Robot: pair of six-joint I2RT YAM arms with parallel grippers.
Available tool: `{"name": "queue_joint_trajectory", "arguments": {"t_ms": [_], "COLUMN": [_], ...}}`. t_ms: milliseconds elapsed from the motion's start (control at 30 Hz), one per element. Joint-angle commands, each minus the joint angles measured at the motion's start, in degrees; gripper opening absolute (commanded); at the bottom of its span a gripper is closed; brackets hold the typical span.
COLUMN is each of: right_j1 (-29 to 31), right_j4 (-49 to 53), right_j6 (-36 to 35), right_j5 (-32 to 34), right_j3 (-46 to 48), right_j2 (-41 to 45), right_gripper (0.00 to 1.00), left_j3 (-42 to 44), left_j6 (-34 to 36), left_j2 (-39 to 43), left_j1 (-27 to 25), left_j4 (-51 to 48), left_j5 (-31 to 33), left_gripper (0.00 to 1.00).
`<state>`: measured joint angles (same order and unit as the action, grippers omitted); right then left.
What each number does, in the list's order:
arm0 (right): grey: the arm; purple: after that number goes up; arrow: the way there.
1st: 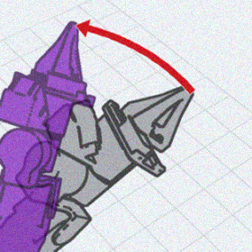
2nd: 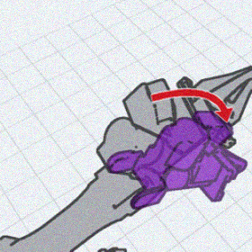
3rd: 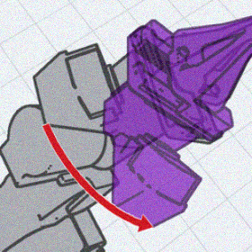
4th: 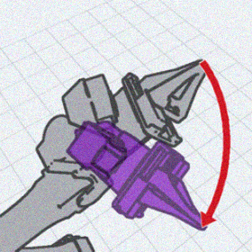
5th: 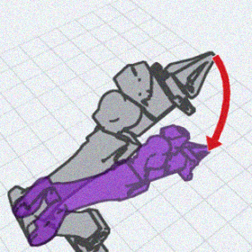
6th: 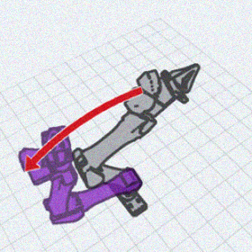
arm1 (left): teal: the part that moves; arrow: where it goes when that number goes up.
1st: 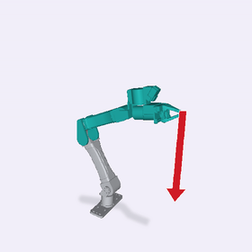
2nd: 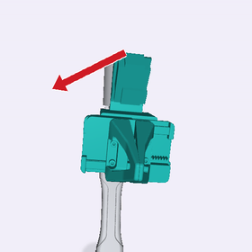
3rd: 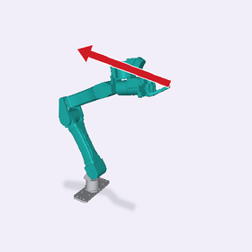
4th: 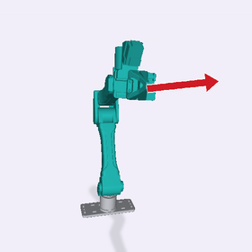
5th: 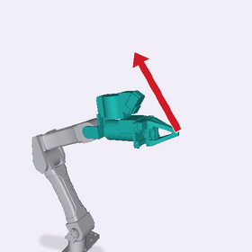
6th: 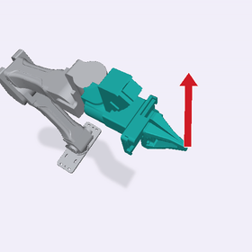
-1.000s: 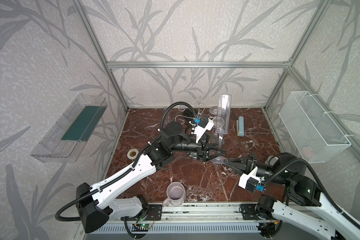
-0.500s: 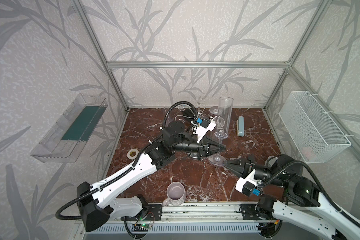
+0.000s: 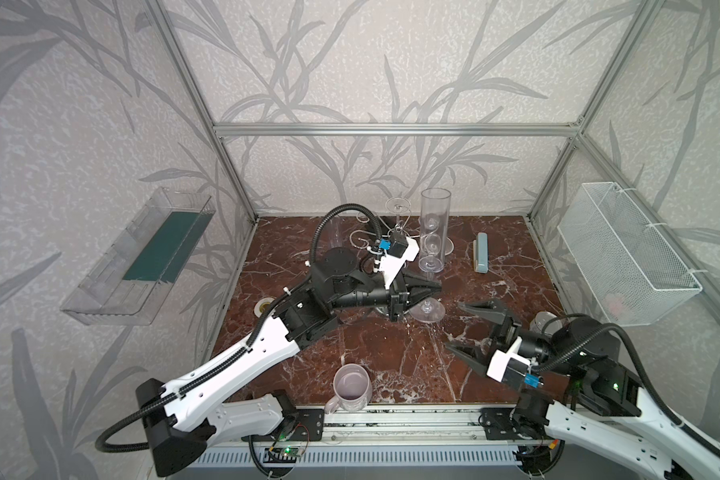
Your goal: Take the wine glass off the wine glass rack
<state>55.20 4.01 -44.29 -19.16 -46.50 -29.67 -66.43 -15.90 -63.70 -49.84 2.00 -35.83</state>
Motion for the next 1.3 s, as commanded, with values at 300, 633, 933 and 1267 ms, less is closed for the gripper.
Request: {"name": "queue_joint_trajectory", "arguments": {"t_ms": [300,633,933,1267], "right_j1": [0.44,0.44,0.44,0.44], "right_j4": [-9.93,-9.75,-9.20,-9.94], "right_j6": [42.11,48.43,51.82,51.02], "right_j5": [10.60,7.82,6.03,5.96], "right_j3": [-19.12,-27.04,-30.83,-30.78], "right_j2": [-13.34,-22.73,-27.40,-28.53], "right_gripper": [0.88,0.89,0.88,0.76], "left_j3": [3.42,3.41,3.70,3.68], "left_j6": [19.86,29.96,33.12,33.56], "left_j2": [8.80,9.96,8.92,8.22], "left_j1": [-1.89,-6.73,-9.56,-10.29], "left_j4": [-6.24,-9.22,-9.35,-10.00], "left_j5": [22.92,32.38,36.10,36.54], "left_gripper": [0.00,0.00,0.00,0.00]}}
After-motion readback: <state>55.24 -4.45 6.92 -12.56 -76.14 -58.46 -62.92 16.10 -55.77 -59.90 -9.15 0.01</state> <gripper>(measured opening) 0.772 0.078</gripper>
